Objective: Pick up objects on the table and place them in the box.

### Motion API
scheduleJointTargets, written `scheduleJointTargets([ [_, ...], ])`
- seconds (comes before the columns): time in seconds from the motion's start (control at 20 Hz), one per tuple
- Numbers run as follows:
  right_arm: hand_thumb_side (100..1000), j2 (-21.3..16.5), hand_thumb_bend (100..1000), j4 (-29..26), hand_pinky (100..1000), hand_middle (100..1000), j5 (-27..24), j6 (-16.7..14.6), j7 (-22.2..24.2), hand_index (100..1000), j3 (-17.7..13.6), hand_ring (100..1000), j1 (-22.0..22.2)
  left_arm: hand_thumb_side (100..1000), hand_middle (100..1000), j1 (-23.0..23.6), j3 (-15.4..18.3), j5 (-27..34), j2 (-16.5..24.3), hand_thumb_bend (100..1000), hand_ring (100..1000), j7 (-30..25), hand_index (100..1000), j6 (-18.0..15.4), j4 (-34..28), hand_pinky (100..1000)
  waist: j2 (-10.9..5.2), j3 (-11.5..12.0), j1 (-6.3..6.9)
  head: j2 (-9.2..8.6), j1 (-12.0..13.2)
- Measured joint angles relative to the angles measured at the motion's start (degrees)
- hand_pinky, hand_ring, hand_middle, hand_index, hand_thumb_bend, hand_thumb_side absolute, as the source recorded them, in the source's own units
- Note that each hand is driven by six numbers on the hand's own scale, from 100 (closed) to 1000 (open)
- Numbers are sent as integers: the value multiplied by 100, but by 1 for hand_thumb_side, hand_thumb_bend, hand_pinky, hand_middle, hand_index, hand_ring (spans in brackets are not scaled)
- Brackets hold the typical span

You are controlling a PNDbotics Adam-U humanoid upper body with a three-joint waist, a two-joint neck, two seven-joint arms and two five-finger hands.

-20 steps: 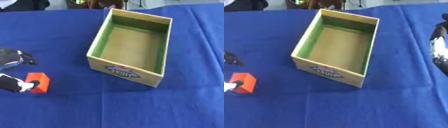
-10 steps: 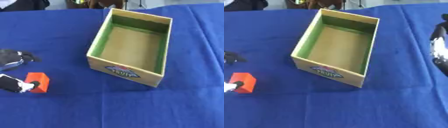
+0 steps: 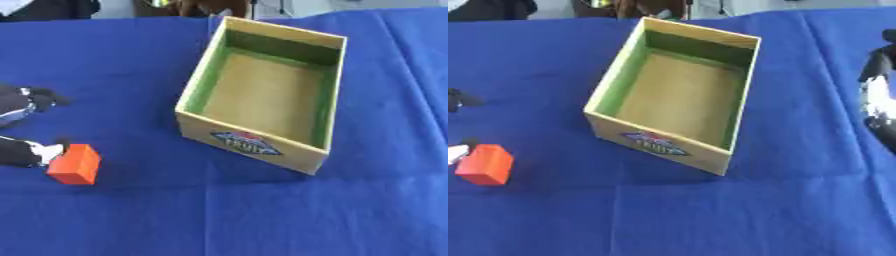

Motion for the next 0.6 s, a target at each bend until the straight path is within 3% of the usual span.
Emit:
scheduleJointTargets([
  [0.15,567,1,100,0,738,602,9,3,6,798,0,652,1,681,857,105,50,93,1,578,807,-64,962,-53,-140,609,14,9,0,0,-19],
  [0.2,567,1,100,0,738,602,13,3,10,798,1,652,1,707,873,145,50,116,1,692,820,-120,975,-89,-177,629,17,10,0,0,-23],
  [0.25,567,2,100,0,738,602,15,5,18,798,1,652,1,715,882,172,50,130,2,727,828,-185,981,-130,-202,642,18,11,0,0,-25],
  [0.35,567,2,100,0,738,602,16,3,27,798,9,652,1,732,892,201,49,130,5,767,838,-338,986,-225,-214,659,18,11,0,0,-25],
  [0.6,566,2,100,0,738,602,17,-7,37,798,31,653,1,713,890,193,48,50,8,739,839,-719,988,-407,-236,662,18,10,-2,0,-26],
])
